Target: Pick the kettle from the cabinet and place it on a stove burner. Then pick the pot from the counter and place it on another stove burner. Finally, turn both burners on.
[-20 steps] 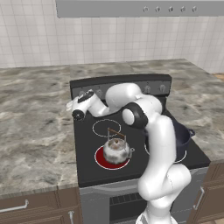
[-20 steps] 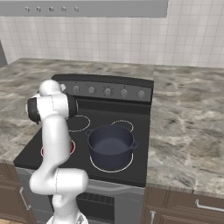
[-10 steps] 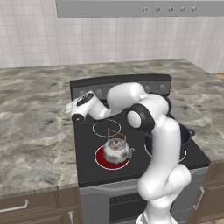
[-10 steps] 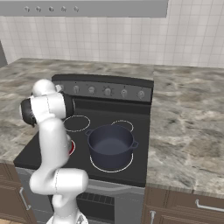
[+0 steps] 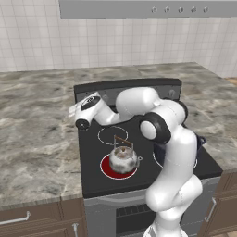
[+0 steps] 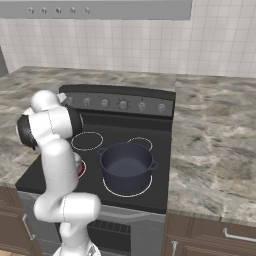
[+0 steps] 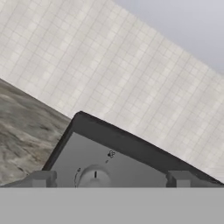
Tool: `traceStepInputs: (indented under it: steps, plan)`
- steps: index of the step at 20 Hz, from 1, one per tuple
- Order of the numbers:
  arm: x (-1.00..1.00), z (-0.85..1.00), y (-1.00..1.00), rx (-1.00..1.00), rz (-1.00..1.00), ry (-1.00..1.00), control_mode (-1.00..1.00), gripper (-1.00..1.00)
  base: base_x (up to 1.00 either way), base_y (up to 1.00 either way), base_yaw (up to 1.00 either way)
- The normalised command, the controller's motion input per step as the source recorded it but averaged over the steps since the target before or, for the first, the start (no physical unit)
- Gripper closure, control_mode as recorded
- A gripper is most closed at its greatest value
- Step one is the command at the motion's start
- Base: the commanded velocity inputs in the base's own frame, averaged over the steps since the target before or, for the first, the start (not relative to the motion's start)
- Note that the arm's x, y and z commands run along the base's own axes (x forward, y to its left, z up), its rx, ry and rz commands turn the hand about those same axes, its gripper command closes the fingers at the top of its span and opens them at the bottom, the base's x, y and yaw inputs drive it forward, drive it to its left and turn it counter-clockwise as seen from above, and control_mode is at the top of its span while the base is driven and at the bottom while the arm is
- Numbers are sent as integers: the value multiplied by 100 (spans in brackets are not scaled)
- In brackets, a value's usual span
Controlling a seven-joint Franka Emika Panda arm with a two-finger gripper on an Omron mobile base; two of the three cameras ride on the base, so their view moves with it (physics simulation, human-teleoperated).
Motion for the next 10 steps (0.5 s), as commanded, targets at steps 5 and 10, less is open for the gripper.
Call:
traceStepInputs:
  steps: [5, 10]
  plan:
    - [-20, 42, 0, 0, 0, 0, -100, -100, 0, 0, 0]
    - [-27, 36, 0, 0, 0, 0, -100, -100, 0, 0, 0]
